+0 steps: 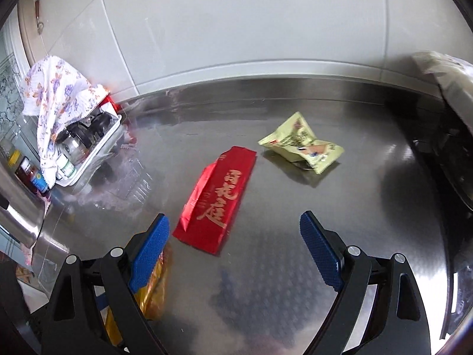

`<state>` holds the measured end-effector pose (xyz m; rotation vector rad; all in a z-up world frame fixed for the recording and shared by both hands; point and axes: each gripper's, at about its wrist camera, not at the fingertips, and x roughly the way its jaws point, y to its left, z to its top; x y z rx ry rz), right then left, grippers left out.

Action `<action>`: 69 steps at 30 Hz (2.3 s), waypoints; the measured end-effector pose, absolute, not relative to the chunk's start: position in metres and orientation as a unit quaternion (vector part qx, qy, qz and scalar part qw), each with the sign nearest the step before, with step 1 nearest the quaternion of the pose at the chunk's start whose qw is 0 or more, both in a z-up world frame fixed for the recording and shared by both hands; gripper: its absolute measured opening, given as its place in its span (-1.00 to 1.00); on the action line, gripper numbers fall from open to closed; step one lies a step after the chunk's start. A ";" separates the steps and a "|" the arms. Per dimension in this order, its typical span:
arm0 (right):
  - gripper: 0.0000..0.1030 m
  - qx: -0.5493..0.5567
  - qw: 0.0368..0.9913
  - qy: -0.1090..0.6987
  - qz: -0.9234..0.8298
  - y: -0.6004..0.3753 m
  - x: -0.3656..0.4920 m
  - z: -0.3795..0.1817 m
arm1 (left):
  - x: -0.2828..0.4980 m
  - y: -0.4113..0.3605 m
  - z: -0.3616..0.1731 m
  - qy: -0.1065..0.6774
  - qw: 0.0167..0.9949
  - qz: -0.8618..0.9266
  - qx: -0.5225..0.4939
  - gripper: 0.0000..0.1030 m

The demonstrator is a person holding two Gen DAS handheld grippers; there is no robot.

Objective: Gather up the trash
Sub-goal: 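Grasp the red packet with the right tool while the left tool grasps the yellow bag, then carry the red packet and yellow bag down over the yellow bin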

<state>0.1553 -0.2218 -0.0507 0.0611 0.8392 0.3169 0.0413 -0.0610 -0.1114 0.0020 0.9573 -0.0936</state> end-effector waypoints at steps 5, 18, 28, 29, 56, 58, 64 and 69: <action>0.74 0.033 0.890 0.427 0.155 -0.194 0.179 -0.068 | 0.058 -0.041 -0.109 0.463 0.885 -0.038 -0.012 -0.36; 0.39 -0.004 0.892 0.443 0.089 -0.159 0.206 -0.099 | 0.090 -0.003 -0.107 0.460 0.887 -0.041 -0.005 -0.40; -0.16 0.025 0.893 0.441 0.081 -0.170 0.203 -0.096 | 0.094 0.000 -0.107 0.458 0.887 -0.062 0.005 -0.48; -0.20 0.028 0.893 0.442 0.083 -0.172 0.201 -0.096 | 0.094 0.001 -0.106 0.458 0.887 -0.064 0.004 -0.53; -0.24 0.071 0.912 0.397 0.067 -0.211 0.065 -0.041 | 0.044 0.000 -0.075 0.430 0.893 -0.130 -0.006 -0.90; -0.24 0.075 0.912 0.396 0.072 -0.220 0.050 -0.040 | 0.032 -0.005 -0.072 0.427 0.895 -0.129 -0.003 -0.90; -0.23 0.077 0.910 0.395 0.097 -0.243 0.007 -0.041 | -0.003 -0.019 -0.068 0.425 0.898 -0.110 -0.002 -0.90; -0.23 0.073 0.908 0.395 0.121 -0.258 -0.036 -0.042 | -0.053 -0.039 -0.066 0.425 0.900 -0.100 0.002 -0.90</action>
